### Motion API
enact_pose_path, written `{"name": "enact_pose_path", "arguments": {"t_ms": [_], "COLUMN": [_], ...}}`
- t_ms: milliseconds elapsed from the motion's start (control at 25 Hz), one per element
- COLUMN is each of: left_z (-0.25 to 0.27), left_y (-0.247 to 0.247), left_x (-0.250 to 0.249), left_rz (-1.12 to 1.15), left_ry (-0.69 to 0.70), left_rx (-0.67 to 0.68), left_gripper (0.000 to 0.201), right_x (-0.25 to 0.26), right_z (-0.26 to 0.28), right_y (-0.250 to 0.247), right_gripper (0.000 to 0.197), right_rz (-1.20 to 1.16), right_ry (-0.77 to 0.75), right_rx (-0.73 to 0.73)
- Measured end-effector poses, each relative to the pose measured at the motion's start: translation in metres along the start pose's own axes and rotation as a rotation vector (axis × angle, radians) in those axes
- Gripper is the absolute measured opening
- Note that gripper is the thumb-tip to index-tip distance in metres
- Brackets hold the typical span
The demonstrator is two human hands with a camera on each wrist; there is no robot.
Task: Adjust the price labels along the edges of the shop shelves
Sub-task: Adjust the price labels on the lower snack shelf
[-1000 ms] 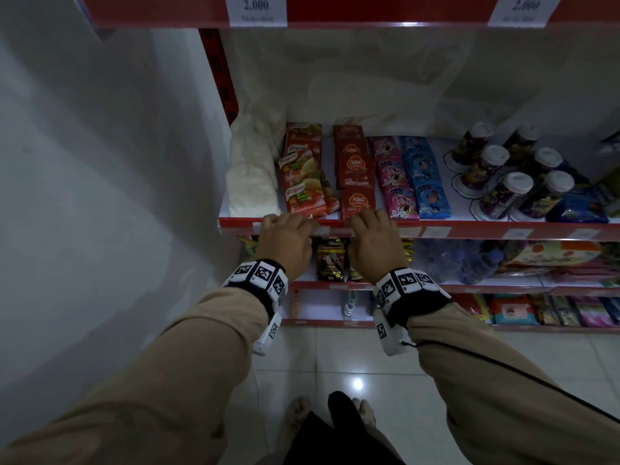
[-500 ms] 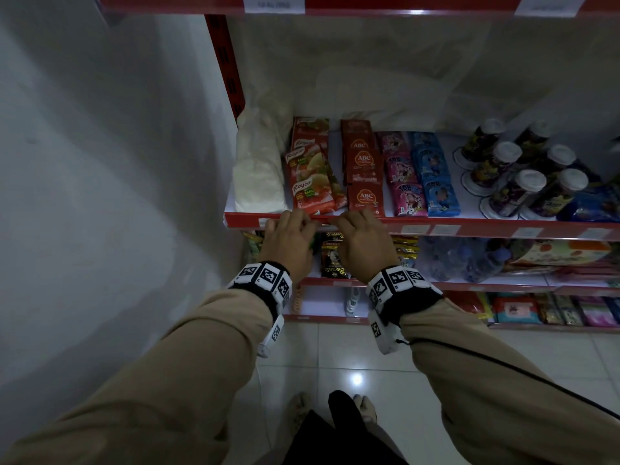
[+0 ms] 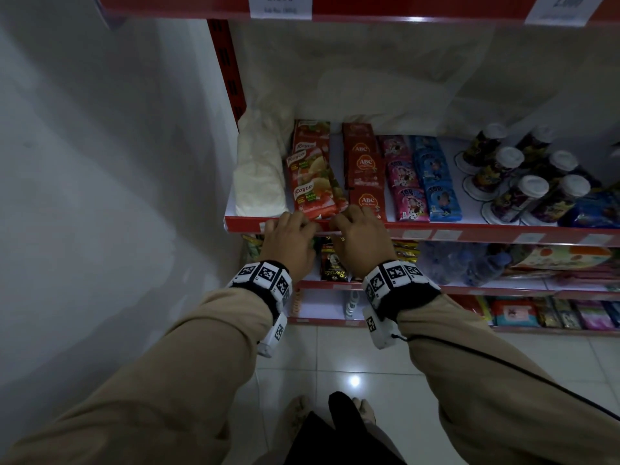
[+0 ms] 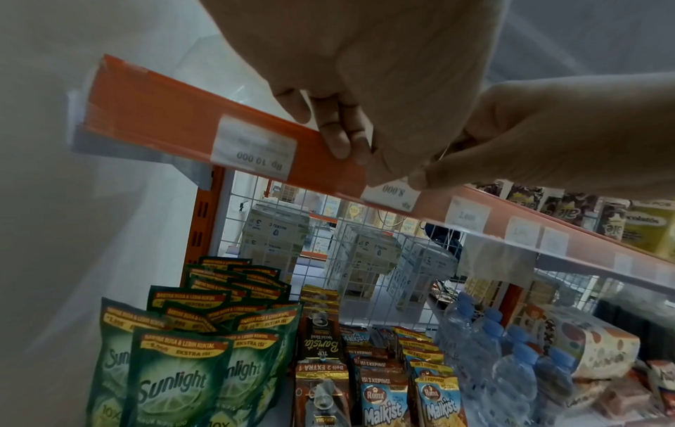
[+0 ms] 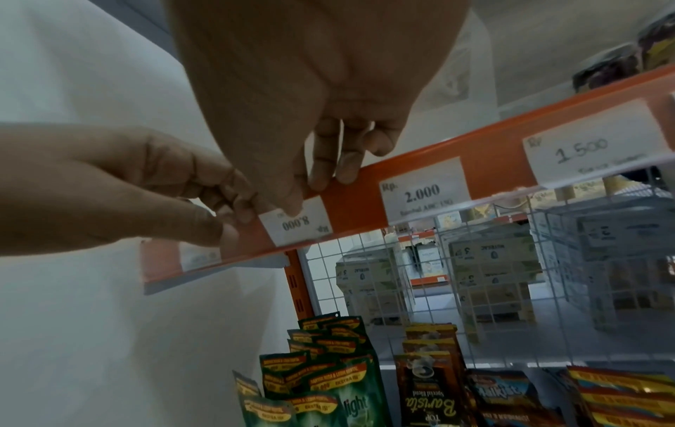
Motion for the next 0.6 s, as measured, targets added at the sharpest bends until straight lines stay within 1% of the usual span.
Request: {"name": "enact_pose_path", "arguments": {"t_ms": [80, 120, 200, 280, 360, 400, 480, 600], "left_z": [0.000, 0.000, 0.000, 0.000, -0.001, -0.001, -0.001, -0.001], "left_y": [0.001, 0.002, 0.003, 0.002, 0.000, -0.001, -0.003, -0.003], "left_x": [0.002, 0.002, 0.006, 0.009, 0.010, 0.010, 0.010, 0.009], "left_rz": [0.016, 0.026, 0.056, 0.115, 0.203, 0.247, 0.295, 0.274], "left_ry": [-0.007, -0.016, -0.056, -0.103, -0.134, -0.145, -0.169, -0.206], "left_rx": [-0.009, -0.012, -0.029, -0.073, -0.128, -0.150, -0.166, -0.138], "left_gripper": [0.033, 0.033, 0.031, 0.026, 0.026, 0.028, 0.034, 0.033], "right_x": [-0.001, -0.002, -0.011, -0.024, -0.033, -0.035, -0.032, -0.020], "right_z": [-0.003, -0.005, -0.009, -0.012, -0.012, -0.012, -0.008, -0.001], "right_y": [-0.002, -0.004, -0.009, -0.011, -0.009, -0.006, 0.001, 0.013], "right_gripper": [0.023, 0.020, 0.012, 0.007, 0.009, 0.011, 0.015, 0.018], "right_rz": [-0.018, -0.091, -0.375, -0.722, -1.007, -1.113, -1.263, -1.359], "right_ry": [-0.017, -0.016, 0.037, 0.179, 0.324, 0.371, 0.426, 0.429], "right_rx": [0.018, 0.029, 0.044, 0.053, 0.050, 0.053, 0.102, 0.203]}}
Point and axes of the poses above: each hand's wrist, its own z-axis away from the middle knuckle, its own y-axis out of the palm, x = y × z, the point moved 6 cm from there along -z, towards the middle knuckle, and after that the axes turned 13 degrees about y, right-handed, at the moved point
